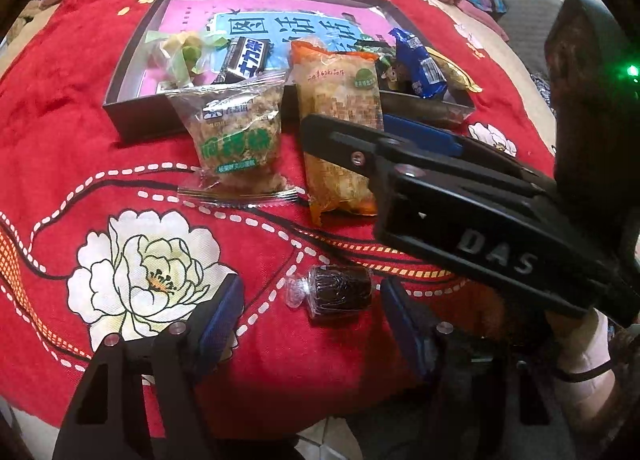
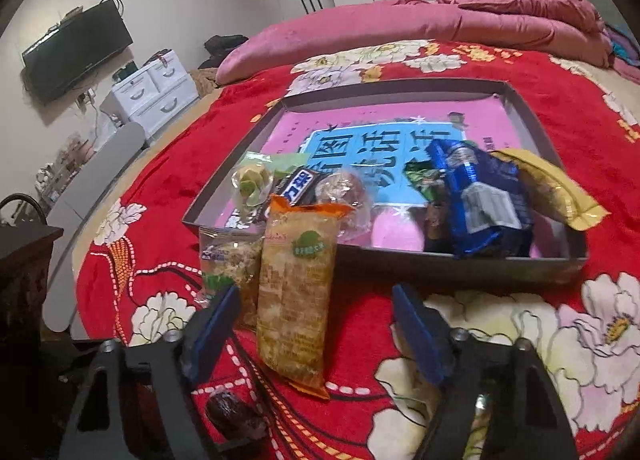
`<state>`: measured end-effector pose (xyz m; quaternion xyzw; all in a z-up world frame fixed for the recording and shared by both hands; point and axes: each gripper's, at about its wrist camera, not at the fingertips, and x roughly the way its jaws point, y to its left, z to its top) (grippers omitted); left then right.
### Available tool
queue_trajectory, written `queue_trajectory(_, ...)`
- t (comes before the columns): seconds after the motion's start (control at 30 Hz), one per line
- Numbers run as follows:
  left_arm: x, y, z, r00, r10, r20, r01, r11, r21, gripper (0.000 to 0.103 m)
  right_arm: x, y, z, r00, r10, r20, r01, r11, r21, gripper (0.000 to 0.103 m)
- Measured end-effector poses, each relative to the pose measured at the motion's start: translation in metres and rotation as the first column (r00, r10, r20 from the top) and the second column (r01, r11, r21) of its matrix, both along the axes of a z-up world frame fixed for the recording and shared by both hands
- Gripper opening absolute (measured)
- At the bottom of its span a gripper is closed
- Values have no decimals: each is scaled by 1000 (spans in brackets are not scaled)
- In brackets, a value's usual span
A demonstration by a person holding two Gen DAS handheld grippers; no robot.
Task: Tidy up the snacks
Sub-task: 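Grasp the orange-topped bread packet with the right tool while the left tool grasps the dark wrapped candy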
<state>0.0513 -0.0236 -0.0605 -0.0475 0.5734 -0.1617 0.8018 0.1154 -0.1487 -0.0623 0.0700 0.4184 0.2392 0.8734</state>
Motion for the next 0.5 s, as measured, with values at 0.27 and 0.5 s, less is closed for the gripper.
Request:
queue_trajectory(0.27, 2, -9, -2, 1000, -18, -10, 18, 1000, 13, 64, 3, 1, -5, 999, 35, -14, -34, 999, 42, 36)
queue_trajectory(0.5, 6, -15, -5, 1000, -15, -11, 15, 1000, 11, 56, -2, -16, 6, 1000, -9, 15, 7, 996, 84, 35)
